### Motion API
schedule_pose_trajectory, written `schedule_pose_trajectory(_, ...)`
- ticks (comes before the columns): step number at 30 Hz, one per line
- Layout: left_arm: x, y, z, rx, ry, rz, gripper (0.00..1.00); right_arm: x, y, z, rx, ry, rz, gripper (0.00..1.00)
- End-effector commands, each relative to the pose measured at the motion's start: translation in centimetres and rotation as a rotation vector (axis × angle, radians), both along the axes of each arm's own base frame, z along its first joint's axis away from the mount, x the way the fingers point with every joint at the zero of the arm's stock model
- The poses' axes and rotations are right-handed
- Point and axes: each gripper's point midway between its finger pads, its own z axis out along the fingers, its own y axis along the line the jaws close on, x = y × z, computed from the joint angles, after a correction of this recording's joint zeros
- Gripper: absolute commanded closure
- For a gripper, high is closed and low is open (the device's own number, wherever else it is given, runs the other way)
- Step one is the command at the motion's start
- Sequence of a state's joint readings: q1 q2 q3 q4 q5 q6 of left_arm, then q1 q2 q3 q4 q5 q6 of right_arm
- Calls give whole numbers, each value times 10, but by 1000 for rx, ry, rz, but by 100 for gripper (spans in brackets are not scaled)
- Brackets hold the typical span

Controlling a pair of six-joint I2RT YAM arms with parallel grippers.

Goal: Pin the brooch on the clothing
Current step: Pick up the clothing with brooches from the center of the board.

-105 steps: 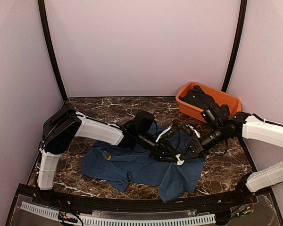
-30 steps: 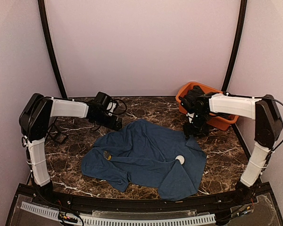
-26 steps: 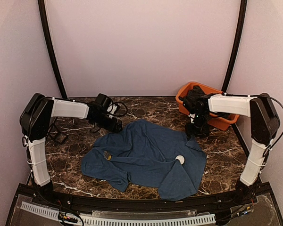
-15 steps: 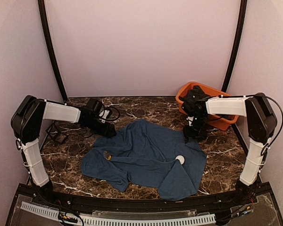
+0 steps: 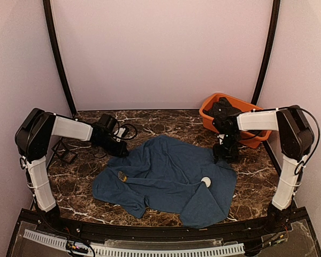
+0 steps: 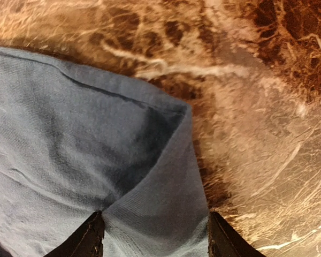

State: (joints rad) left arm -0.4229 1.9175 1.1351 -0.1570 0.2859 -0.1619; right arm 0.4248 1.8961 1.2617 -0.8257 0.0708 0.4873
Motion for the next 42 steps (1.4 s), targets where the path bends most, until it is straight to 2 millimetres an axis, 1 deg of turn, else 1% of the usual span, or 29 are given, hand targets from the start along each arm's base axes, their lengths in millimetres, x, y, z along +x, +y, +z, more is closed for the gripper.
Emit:
schedule_pose_trajectory(1, -7, 5, -12, 30, 34, 3, 99, 7, -10, 3, -10, -28, -33, 37)
schedule_pose_trajectory(4, 2, 2, -1, 10, -15, 13, 99, 13, -10, 8, -3, -55, -43, 37)
schedule_pose_trajectory(6, 7, 0, 8, -7, -52, 14, 99, 16, -10, 8, 12, -58, -42, 40)
schedule_pose_trajectory(8, 13, -1, 22, -22, -104, 19, 99, 18, -9, 3, 20, -45, -39, 51)
schedule_pose_trajectory(9, 16, -1, 31, -28, -135, 22, 99, 18, -8, 0, 23, -39, -38, 62)
schedule_pose_trajectory(11, 22, 1, 46, -40, -194, 35, 99, 21, -7, -4, 33, -31, -36, 95)
schedule_pose_trajectory(12, 22, 2, 49, -42, -209, 40, 99, 22, -5, -5, 38, -32, -35, 100)
schedule_pose_trajectory(14, 30, 4, 66, -59, -274, 56, 99, 27, -2, 0, 53, -52, -27, 100)
schedule_pose_trajectory(16, 37, 5, 83, -71, -342, 67, 99, 36, 3, 14, 75, -97, -7, 100)
schedule_pose_trajectory(18, 44, 5, 101, -82, -411, 74, 99, 47, 9, 38, 90, -164, 29, 100)
schedule_pose_trajectory(20, 50, 5, 123, -92, -483, 77, 99, 59, 13, 68, 97, -236, 51, 100)
schedule_pose_trajectory(23, 58, 4, 161, -108, -582, 72, 99, 74, 17, 123, 125, -356, 76, 100)
schedule_pose_trajectory(24, 59, 5, 169, -104, -604, 72, 99, 78, 18, 142, 134, -400, 82, 100)
schedule_pose_trajectory(25, 59, 6, 185, -114, -637, 74, 99, 81, 19, 161, 144, -443, 87, 100)
schedule_pose_trajectory(27, 56, 9, 207, -119, -683, 79, 99, 82, 18, 202, 169, -536, 91, 100)
schedule_pose_trajectory(28, 54, 11, 224, -125, -715, 82, 99, 81, 17, 218, 176, -574, 91, 100)
schedule_pose_trajectory(29, 51, 12, 230, -126, -723, 78, 99, 79, 15, 236, 184, -614, 87, 100)
schedule_pose_trajectory(30, 46, 13, 247, -139, -754, 73, 99, 76, 13, 251, 192, -647, 83, 100)
schedule_pose_trajectory(31, 42, 14, 253, -142, -762, 66, 99, 72, 11, 263, 200, -676, 80, 100)
schedule_pose_trajectory(32, 35, 15, 269, -156, -796, 56, 99, 67, 9, 276, 212, -706, 78, 100)
schedule_pose_trajectory(33, 30, 17, 276, -159, -804, 50, 99, 63, 7, 287, 223, -730, 76, 100)
schedule_pose_trajectory(34, 22, 18, 292, -174, -834, 39, 99, 56, 4, 299, 235, -759, 71, 100)
schedule_pose_trajectory(35, 17, 19, 296, -173, -835, 31, 99, 50, 2, 309, 246, -784, 68, 100)
schedule_pose_trajectory(36, 7, 21, 312, -186, -866, 20, 99, 44, 1, 318, 261, -806, 68, 100)
schedule_pose_trajectory(37, 1, 21, 315, -190, -861, 7, 99, 36, -2, 328, 275, -832, 67, 100)
schedule_pose_trajectory(38, -9, 24, 329, -205, -887, 3, 99, 30, -3, 334, 291, -849, 68, 100)
schedule_pose_trajectory(39, -16, 24, 333, -219, -888, -12, 99, 21, -4, 343, 312, -874, 76, 100)
schedule_pose_trajectory(41, -35, 25, 349, -251, -919, -36, 99, 5, -3, 355, 359, -914, 100, 100)
schedule_pose_trajectory(42, -48, 28, 361, -266, -953, -45, 99, -4, -3, 362, 380, -939, 111, 100)
